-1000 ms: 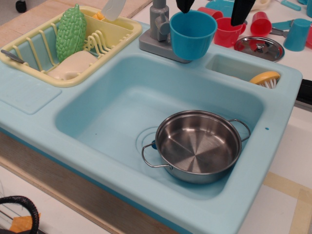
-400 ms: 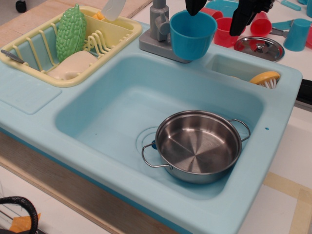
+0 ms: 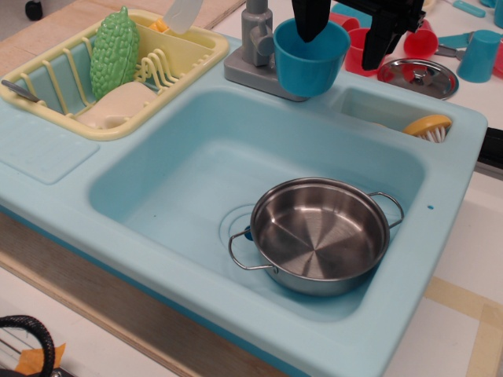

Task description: Put cup into pot or pan

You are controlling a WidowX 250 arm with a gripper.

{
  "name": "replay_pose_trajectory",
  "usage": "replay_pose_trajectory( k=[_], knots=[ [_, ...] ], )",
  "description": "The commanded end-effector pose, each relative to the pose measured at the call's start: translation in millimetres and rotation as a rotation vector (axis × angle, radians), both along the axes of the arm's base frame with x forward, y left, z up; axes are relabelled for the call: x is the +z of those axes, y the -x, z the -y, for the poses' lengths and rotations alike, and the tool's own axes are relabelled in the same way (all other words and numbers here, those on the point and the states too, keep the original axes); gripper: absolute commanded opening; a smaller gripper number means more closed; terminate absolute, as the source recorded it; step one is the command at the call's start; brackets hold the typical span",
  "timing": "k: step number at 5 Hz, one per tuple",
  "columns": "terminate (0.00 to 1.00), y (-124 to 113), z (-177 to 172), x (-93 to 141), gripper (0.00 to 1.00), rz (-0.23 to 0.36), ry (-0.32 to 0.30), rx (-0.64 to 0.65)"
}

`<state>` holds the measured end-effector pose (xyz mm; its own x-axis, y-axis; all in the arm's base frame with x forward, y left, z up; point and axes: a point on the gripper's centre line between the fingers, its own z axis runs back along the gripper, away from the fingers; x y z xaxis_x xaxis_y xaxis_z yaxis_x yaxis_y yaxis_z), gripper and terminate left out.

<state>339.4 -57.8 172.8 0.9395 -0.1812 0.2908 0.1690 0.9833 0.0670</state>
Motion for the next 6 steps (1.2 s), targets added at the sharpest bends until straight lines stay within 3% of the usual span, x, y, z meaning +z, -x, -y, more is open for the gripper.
replay_pose_trajectory(
  k=[1,2,4,5,6],
  knots=[
    [0.0,-8.1,-8.8,-12.7,1.0,-0.006,0.056,0.003],
    [0.0,-9.1,-8.4,-14.9,0.0,-0.009,0.058,0.01],
    [0.0,-5.4,-1.0,-9.7,0.0,-0.009,0.055,0.021],
    [0.0,5.2,12.1,0.9,0.0,-0.01,0.041,0.034],
    [0.0,25.4,33.8,4.0,0.0,-0.034,0.067,0.108]
  ],
)
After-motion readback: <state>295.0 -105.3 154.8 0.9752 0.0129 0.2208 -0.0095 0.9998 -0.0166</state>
